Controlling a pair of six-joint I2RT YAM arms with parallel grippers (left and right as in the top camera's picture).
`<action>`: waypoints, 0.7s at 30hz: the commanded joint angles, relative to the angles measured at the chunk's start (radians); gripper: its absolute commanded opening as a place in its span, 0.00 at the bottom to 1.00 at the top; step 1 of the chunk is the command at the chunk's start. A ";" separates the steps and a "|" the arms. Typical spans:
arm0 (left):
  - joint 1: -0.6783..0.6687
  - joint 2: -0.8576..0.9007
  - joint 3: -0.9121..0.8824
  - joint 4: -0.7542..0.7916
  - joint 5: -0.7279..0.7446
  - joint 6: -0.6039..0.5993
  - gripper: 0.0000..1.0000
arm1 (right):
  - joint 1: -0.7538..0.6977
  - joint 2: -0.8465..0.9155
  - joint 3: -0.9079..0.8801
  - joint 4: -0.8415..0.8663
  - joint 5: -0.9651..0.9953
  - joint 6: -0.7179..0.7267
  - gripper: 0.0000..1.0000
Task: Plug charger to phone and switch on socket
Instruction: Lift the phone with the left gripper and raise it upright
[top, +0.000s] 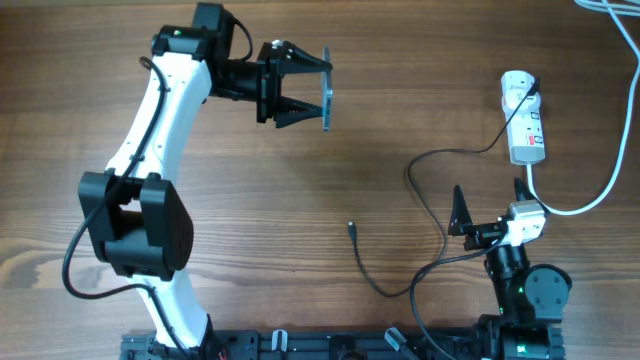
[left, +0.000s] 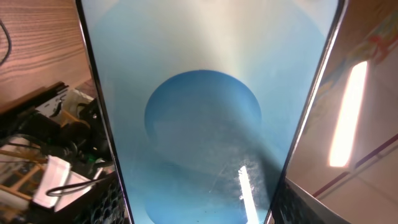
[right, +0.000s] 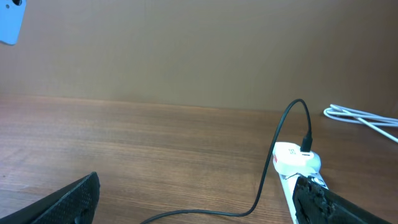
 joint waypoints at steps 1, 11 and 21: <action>0.023 -0.029 0.019 -0.001 0.059 -0.058 0.66 | 0.005 -0.002 -0.001 0.005 0.009 0.005 1.00; 0.024 -0.029 0.019 -0.056 0.059 -0.065 0.66 | 0.005 -0.002 -0.001 0.005 0.009 0.005 1.00; 0.025 -0.030 0.019 -0.056 0.060 -0.111 0.65 | 0.005 -0.002 -0.001 0.005 0.009 0.005 1.00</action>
